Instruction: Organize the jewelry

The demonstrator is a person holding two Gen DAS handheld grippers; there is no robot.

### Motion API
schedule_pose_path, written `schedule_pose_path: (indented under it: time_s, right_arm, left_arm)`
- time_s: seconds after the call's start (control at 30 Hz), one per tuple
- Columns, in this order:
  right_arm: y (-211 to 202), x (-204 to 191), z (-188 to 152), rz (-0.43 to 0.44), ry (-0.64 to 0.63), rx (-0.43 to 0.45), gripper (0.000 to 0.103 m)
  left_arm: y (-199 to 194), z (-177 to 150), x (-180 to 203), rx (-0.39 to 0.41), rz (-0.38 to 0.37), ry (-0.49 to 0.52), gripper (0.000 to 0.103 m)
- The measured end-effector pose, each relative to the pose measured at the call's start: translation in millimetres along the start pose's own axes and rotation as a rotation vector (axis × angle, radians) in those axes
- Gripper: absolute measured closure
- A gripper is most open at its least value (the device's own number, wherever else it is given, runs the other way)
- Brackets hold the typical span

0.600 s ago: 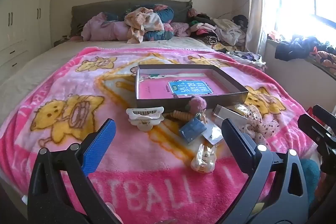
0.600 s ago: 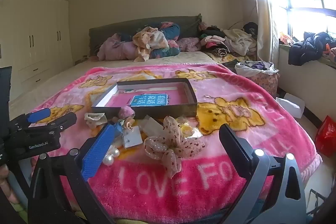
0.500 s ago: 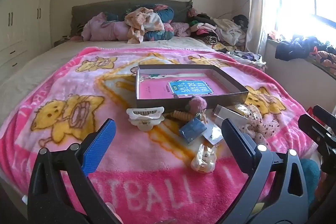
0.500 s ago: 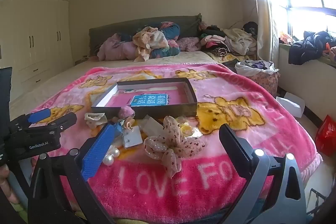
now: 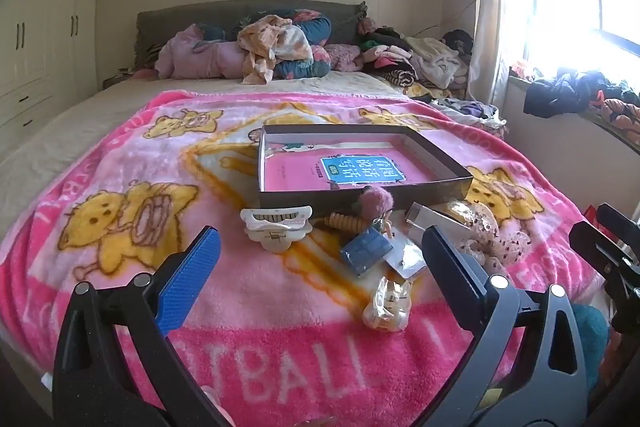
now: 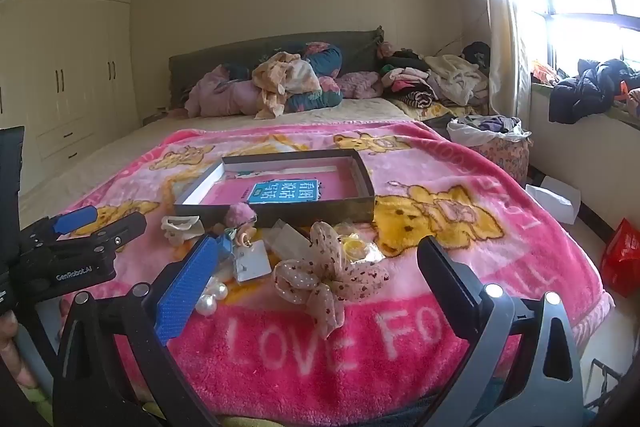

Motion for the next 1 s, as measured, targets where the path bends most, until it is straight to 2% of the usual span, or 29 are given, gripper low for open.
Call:
schedule_pose_path:
  time_s: [1.0]
  right_arm:
    - [-2.7,-2.3,3.4,0.002,-0.001,0.002,0.006]
  left_arm:
    - [-0.4,0.0,-0.5,0.003,0.000,0.001,0.011]
Point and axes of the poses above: each gripper's, at about its wrist camera, not at the fingertips, and y roughly the way its jaws point, x to its right, z to its top, the point moved 9 cm from there along y, roughly the way its jaws point, and after that the axes turned 4 degrees about -z, right-handed, at the moved point
